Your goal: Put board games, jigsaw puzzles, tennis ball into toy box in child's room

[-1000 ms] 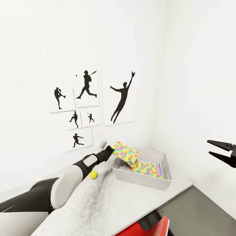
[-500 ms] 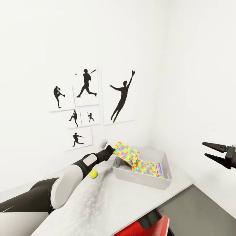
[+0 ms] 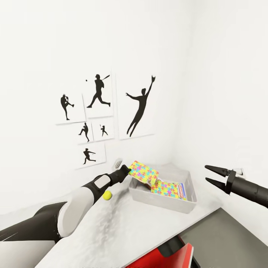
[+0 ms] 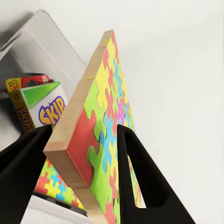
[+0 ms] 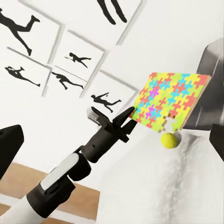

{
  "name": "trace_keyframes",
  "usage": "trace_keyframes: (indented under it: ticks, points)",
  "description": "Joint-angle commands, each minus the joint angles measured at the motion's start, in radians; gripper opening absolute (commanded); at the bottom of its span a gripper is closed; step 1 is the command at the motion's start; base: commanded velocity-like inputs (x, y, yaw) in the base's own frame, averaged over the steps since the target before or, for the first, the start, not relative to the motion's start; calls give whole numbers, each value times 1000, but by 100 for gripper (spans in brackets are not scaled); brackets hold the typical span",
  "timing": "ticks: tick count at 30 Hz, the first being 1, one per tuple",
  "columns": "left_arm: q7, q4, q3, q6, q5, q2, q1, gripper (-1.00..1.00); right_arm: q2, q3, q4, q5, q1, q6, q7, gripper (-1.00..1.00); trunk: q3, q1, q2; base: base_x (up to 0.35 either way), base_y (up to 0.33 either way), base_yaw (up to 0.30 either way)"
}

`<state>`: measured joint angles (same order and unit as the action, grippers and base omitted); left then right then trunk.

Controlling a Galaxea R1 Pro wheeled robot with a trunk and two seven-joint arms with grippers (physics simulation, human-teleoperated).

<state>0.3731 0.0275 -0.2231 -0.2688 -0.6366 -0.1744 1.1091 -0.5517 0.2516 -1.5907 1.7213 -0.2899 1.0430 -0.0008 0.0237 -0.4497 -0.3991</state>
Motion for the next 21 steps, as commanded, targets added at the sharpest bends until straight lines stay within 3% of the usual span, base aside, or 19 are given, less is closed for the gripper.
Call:
trace_keyframes:
  ticks: [1,16,21]
  points:
    - [-2,1,-9,-7,0,0,0,-100,4,-2,1,-1,-7,4,-1,100,-2,0,-1,0,0,61]
    - [-1,7,-9,-13,1,0,0,-100,13,-21,4,-2,-15,4,4,100,-26,0,-1,0,0,15]
    - [16,43,-9,-63,1,0,0,-100,13,-21,3,-2,-15,4,2,100,-34,0,-1,0,0,0]
